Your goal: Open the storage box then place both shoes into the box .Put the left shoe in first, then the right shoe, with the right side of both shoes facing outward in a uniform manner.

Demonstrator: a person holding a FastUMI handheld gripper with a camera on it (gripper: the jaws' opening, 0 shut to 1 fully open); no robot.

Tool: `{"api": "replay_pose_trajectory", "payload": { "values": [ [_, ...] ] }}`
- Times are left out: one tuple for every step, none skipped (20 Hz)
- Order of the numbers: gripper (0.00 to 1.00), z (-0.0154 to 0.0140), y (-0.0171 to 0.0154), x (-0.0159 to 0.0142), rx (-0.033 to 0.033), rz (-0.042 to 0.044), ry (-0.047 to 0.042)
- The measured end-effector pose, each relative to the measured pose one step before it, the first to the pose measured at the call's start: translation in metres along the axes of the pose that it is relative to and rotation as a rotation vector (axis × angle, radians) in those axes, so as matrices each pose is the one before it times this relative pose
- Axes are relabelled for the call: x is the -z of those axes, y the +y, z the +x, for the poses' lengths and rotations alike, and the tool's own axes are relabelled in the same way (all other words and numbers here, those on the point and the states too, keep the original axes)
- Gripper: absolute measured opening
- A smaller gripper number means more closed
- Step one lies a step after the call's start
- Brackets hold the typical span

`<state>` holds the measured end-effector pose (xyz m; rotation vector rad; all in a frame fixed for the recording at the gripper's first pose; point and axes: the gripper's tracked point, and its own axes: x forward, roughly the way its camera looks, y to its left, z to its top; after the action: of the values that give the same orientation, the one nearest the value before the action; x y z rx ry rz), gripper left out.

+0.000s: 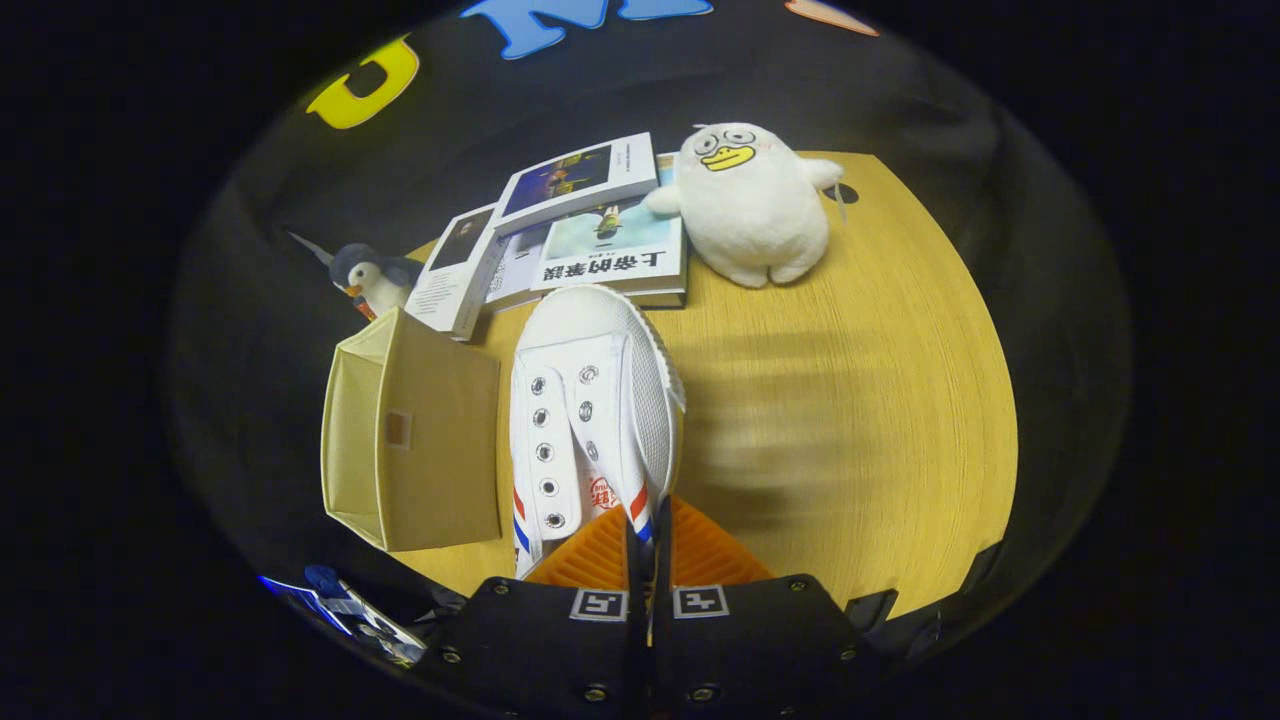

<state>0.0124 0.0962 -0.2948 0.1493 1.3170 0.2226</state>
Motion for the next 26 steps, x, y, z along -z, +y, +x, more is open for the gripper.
{"api": "replay_pose_trajectory", "payload": {
  "values": [
    [0.02, -0.00263, 0.00752, -0.00264, -0.00575, -0.01312, -0.00182],
    [0.02, -0.00202, 0.00844, -0.00184, -0.00641, -0.01472, 0.00010],
    [0.02, -0.00253, 0.00847, -0.00240, -0.00741, -0.01547, -0.00043],
    [0.02, -0.00163, 0.00904, -0.00252, -0.00871, -0.01487, -0.00140],
    [0.02, -0.00163, 0.00883, -0.00300, -0.00893, -0.01667, -0.00082],
    [0.02, -0.00054, 0.00973, -0.00254, -0.00910, -0.01478, -0.00212],
    [0.02, -0.00044, 0.00905, -0.00357, -0.00874, -0.01641, -0.00109],
    [0.02, -0.00016, 0.00880, -0.00237, -0.00726, -0.01590, -0.00043],
    [0.02, -0.00065, 0.00864, -0.00315, -0.00654, -0.01751, -0.00073],
    [0.02, -0.00002, 0.00964, -0.00332, -0.00778, -0.01784, -0.00086],
    [0.02, 0.00026, 0.00873, -0.00437, -0.00756, -0.01698, 0.00000],
    [0.02, 0.00103, 0.00967, -0.00382, -0.00770, -0.01413, 0.00083],
    [0.02, 0.00151, 0.00921, -0.00407, -0.00977, -0.01491, 0.00173],
    [0.02, 0.00129, 0.01027, -0.00388, -0.00922, -0.01526, 0.00149],
    [0.02, 0.00186, 0.00916, -0.00414, -0.00803, -0.01787, 0.00280],
    [0.02, 0.00188, 0.00909, -0.00340, -0.00520, -0.01604, 0.00406],
    [0.02, 0.00232, 0.00892, -0.00402, -0.00502, -0.01767, 0.00294],
    [0.02, 0.00336, 0.00889, -0.00406, -0.00482, -0.02043, 0.00212],
    [0.02, 0.00287, 0.00849, -0.00401, -0.00593, -0.01896, 0.00217],
    [0.02, 0.00340, 0.00976, -0.00265, -0.00831, -0.01813, 0.00499],
    [0.02, 0.00415, 0.00857, -0.00351, -0.00973, -0.01492, 0.00586],
    [0.02, 0.00393, 0.00865, -0.00156, -0.00914, -0.01080, 0.00742],
    [0.02, 0.00425, 0.00820, -0.00255, -0.00829, -0.01180, 0.00812],
    [0.02, 0.00380, 0.00696, -0.00220, -0.00569, -0.01055, 0.00681],
    [0.02, 0.00460, 0.00678, -0.00292, -0.00379, -0.01413, 0.00712],
    [0.02, 0.00532, 0.00584, -0.00168, -0.00264, -0.01105, 0.00707]
  ]
}}
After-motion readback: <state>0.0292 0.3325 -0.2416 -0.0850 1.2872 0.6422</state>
